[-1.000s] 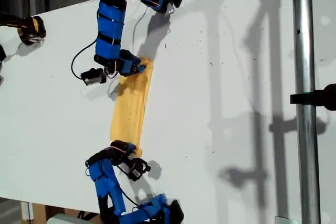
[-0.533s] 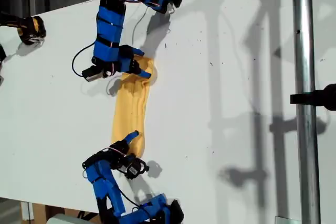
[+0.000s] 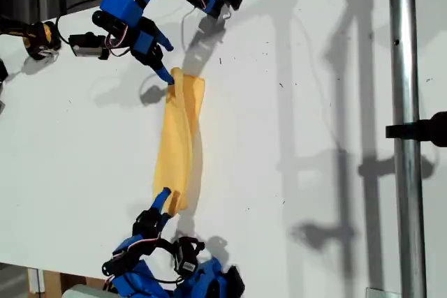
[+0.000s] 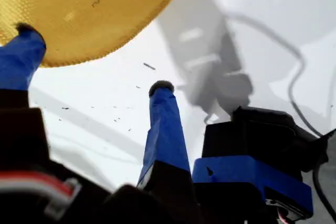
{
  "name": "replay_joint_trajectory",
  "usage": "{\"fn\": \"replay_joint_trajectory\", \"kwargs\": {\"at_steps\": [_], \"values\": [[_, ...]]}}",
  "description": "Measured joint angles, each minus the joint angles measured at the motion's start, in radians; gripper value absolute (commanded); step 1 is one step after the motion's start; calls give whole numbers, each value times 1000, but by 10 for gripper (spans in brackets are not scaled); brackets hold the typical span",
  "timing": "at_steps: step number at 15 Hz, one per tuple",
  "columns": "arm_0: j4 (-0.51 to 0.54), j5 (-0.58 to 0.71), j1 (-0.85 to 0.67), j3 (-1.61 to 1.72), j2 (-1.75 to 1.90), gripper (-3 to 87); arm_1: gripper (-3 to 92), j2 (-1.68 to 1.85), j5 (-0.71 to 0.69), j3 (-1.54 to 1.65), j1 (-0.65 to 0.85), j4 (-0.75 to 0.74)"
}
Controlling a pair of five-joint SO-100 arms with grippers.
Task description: Grasp corners of a towel and fold twice.
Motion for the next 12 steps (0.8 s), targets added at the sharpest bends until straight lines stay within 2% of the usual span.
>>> {"fn": "replay_joint_trajectory", "kwargs": {"at_steps": [4, 7, 12], "values": [[-61, -23, -43, 218, 158, 313, 452, -28, -8, 58, 15, -29], [-75, -23, -58, 242, 190, 314, 459, -12, 3, 91, 97, -91], [-133, -14, 8, 350, 479, 263, 414, 227, 23, 110, 144, -57]]}}
